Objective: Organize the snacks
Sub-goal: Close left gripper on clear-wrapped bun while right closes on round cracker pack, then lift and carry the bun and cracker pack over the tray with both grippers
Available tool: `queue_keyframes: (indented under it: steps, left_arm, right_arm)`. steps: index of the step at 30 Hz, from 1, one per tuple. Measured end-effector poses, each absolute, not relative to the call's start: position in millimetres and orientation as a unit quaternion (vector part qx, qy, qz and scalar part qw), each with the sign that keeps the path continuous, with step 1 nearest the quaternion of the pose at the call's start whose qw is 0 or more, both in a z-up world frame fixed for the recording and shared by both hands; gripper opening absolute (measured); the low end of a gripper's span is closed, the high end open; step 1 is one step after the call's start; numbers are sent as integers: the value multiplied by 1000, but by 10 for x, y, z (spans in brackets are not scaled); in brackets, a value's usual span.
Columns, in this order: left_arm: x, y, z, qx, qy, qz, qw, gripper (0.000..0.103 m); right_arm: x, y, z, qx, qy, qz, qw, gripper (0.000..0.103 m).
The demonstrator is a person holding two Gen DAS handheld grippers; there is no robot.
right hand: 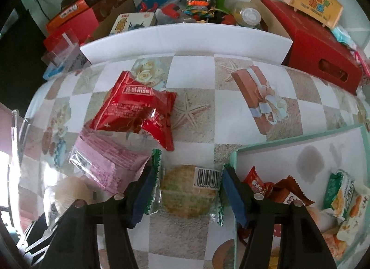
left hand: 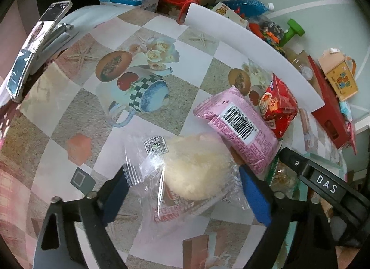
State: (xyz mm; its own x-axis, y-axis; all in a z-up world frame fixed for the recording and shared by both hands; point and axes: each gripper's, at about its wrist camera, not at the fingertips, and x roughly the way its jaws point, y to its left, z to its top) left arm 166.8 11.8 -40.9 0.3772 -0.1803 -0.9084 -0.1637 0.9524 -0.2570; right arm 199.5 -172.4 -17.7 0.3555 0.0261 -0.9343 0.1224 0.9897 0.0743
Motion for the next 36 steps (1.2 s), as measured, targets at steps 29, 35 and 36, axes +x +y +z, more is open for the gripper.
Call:
queue_keyframes:
  steps: [29,35,36]
  left_arm:
    - [1226,305,-368,-159,570,-8,806,70]
    - [1175,255,-369,-144,579,-18,802,70]
    - [1170,242,-373,-140,581,-19,802,70]
  right_arm:
    - [1065,-1314,-238,18,572,22,819,54]
    - [727,-1343,-251,31,558,20,829,54]
    - [687,-1342,-253,30,555,18,831,54]
